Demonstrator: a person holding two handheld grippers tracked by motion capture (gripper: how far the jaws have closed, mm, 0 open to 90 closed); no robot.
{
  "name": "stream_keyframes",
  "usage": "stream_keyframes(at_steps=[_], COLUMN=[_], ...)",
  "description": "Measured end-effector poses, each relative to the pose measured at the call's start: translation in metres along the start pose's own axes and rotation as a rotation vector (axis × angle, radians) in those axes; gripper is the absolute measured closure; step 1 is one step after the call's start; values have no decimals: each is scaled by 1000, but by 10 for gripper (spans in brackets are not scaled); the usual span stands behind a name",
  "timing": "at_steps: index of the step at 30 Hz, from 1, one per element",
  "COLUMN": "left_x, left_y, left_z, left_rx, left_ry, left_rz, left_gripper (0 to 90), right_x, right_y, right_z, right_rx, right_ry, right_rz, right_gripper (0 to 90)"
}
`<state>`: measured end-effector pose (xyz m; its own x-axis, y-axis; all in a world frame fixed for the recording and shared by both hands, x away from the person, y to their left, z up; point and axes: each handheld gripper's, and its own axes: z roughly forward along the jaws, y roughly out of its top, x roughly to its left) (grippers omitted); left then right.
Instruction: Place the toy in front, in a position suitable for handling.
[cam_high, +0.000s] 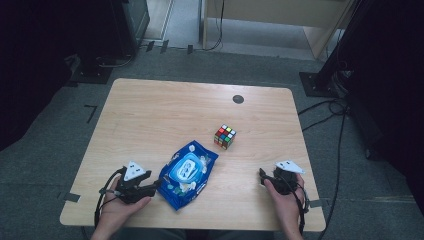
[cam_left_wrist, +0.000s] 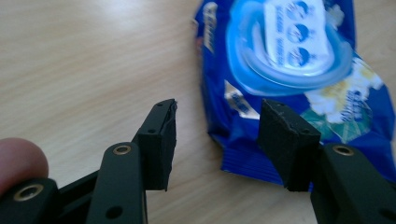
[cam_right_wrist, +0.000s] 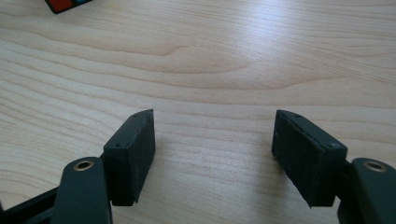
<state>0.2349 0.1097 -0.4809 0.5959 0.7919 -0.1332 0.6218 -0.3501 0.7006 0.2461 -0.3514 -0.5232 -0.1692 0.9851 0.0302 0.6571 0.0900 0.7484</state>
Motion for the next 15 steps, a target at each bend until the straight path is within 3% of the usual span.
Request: stream_keyframes(at_steps=[3,4,8,15], left_x=[0,0,-2,10], left_y=[0,0,0,8], left_z=[2,2,4,16], left_rx=[4,-1,-8,-73], left_ry=[-12,-13,62,188], left_rz=[4,-3,35,-2], left_gripper=[550,619,744,738], right_x=[-1,-1,0,4], right_y=[-1,-1,-1,-1], right_z=[-1,-1,-1,0], right_rx=[-1,-1,-5,-8], right_ry=[4,3,0,2], right_rz=[2,2,3,-6], right_gripper=[323,325,327,332])
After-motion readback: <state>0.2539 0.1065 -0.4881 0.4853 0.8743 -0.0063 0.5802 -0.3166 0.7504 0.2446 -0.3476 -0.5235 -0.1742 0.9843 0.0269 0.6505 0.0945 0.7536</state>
